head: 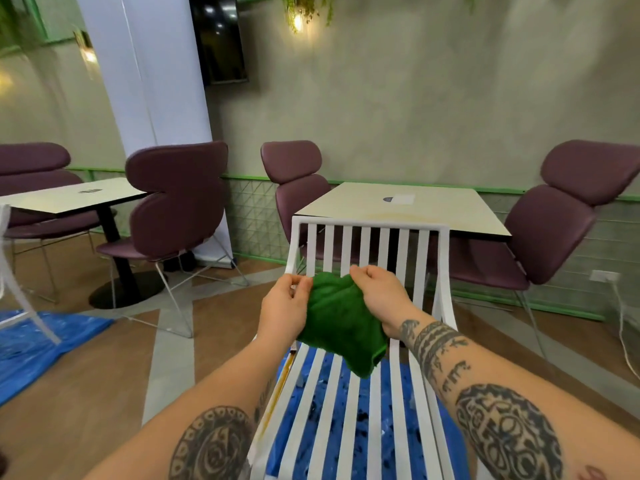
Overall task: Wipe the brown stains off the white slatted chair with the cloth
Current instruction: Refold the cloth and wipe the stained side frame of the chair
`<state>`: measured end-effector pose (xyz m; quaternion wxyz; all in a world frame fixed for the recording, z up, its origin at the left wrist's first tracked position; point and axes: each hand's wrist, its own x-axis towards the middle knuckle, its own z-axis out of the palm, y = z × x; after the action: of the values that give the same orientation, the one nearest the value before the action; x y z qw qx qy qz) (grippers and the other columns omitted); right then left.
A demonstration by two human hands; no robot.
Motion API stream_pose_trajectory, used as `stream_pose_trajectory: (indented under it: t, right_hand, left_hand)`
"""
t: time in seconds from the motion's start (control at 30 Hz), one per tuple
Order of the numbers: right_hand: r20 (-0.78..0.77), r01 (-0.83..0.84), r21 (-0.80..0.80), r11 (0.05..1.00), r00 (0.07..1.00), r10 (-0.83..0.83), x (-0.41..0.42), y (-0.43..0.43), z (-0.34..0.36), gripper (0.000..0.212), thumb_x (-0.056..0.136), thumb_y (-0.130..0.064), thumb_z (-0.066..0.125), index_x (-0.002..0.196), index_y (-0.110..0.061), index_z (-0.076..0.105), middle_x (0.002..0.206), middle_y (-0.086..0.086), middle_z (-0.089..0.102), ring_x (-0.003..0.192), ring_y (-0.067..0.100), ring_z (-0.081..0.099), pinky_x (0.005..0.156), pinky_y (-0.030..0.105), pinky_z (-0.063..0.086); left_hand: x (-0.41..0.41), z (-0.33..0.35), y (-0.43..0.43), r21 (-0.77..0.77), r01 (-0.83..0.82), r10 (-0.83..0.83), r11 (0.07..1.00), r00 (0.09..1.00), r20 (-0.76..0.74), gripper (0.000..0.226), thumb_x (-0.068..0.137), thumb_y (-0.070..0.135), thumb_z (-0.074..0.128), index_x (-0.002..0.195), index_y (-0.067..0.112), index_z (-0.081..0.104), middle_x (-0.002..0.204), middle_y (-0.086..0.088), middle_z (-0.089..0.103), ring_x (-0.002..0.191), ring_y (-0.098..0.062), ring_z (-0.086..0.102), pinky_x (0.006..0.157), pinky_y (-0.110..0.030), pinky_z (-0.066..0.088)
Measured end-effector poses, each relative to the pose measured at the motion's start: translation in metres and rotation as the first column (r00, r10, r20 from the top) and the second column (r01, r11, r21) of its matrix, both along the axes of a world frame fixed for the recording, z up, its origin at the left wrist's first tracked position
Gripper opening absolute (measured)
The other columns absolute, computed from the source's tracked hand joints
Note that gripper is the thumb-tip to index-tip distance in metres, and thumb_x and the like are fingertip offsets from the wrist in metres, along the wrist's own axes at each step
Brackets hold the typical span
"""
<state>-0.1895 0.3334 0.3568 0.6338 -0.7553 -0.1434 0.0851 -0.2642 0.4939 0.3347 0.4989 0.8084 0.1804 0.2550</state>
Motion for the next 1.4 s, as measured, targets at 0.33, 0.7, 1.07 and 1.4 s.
stream_pose_trajectory:
  t: [0.33,0.7,1.07,1.4]
  right_hand:
    - [0.148,-0.030,-0.423,0.906,0.984,0.101,0.012,-0.023,0.026,0.026,0.092,-0.046,0.066,0.097,-0.021,0.069,0.096,-0.001,0.069,0.090,0.017,0.066,0.081,0.035,0.057]
    - [0.061,-0.385,-0.165,0.908,0.915,0.399,-0.011,-0.027,0.009,0.026,0.095,-0.032,0.067,0.117,-0.020,0.068,0.107,-0.002,0.076,0.099,0.009,0.072,0.085,0.021,0.057]
    - [-0.302,-0.554,0.208,0.806,0.748,0.591,0.008,-0.032,-0.002,0.053,0.087,-0.019,0.074,0.131,0.003,0.053,0.129,0.030,0.062,0.115,0.044,0.063,0.101,0.054,0.051]
    - [-0.299,-0.286,0.051,0.957,0.910,0.288,0.048,0.000,0.048,0.030,0.091,-0.029,0.072,0.109,-0.005,0.070,0.108,0.017,0.075,0.098,0.033,0.073,0.091,0.049,0.057]
  left_hand:
    - [0.006,0.027,-0.001,-0.385,0.322,-0.338,0.865,0.941,0.026,0.008,0.098,0.026,0.064,0.092,0.021,0.066,0.094,-0.013,0.071,0.086,-0.032,0.068,0.078,-0.046,0.060]
    - [0.011,0.058,-0.021,-0.102,0.432,-0.430,0.896,0.902,0.042,0.018,0.102,0.018,0.056,0.096,0.029,0.070,0.100,-0.010,0.073,0.087,-0.022,0.070,0.079,-0.039,0.061]
    - [0.014,0.066,0.042,0.020,0.375,-0.376,0.927,0.927,-0.003,0.013,0.088,0.026,0.078,0.099,0.031,0.075,0.098,-0.012,0.076,0.099,-0.033,0.072,0.093,-0.047,0.059]
    - [0.016,0.080,0.094,0.069,0.431,-0.324,0.900,0.766,-0.555,0.038,0.087,0.051,0.073,0.109,0.020,0.074,0.102,-0.001,0.078,0.098,-0.021,0.074,0.095,-0.039,0.056]
